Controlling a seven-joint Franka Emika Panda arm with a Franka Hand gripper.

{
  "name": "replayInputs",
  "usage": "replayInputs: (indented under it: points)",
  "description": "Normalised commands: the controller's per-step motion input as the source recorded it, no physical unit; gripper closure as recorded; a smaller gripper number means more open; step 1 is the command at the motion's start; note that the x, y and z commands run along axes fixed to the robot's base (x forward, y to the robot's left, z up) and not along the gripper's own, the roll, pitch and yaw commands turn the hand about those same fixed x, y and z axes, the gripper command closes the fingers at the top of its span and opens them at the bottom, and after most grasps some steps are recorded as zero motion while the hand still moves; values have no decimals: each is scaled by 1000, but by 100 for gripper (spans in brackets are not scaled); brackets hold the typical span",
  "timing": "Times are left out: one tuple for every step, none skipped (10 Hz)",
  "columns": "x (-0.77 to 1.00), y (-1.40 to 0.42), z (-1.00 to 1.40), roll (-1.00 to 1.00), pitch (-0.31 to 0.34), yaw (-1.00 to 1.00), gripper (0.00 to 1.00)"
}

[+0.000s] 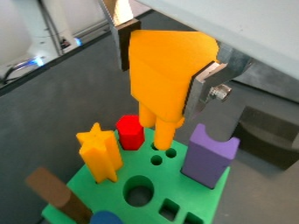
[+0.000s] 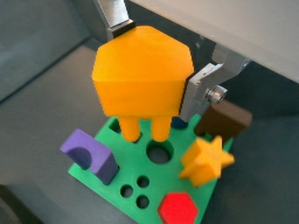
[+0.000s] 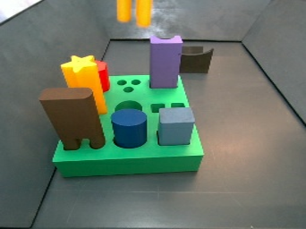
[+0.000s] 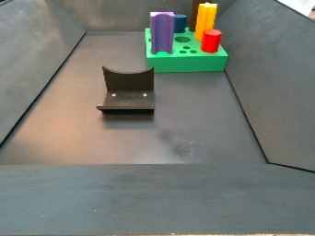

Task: Pick up the 3 prong object. Move up. Place the 3 prong object on the fixture. Regrasp the 3 prong object. Move to above the board. Insert the 3 prong object.
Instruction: Insert the 3 prong object.

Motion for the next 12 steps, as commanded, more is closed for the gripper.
replayInputs:
  points:
    - [-286, 157, -437, -137, -36, -626, 100]
    - [-183, 171, -423, -191, -51, -580, 100]
    - [-177, 183, -426, -209, -59, -554, 100]
    - [-131, 191, -434, -209, -51, -560, 100]
    - [-117, 200, -437, -261, -77, -514, 100]
    - [-34, 194, -449, -299, -91, -503, 100]
    - [-31, 211, -451, -296, -87, -489, 100]
    - [-17, 260, -474, -277, -56, -474, 100]
    - [-17, 246, -486, -249, -40, -503, 100]
    - [-83, 186, -529, -219, 0, -580, 100]
    - [-143, 177, -431, -251, -41, -534, 100]
    - [-91, 257, -266, -274, -106, -366, 100]
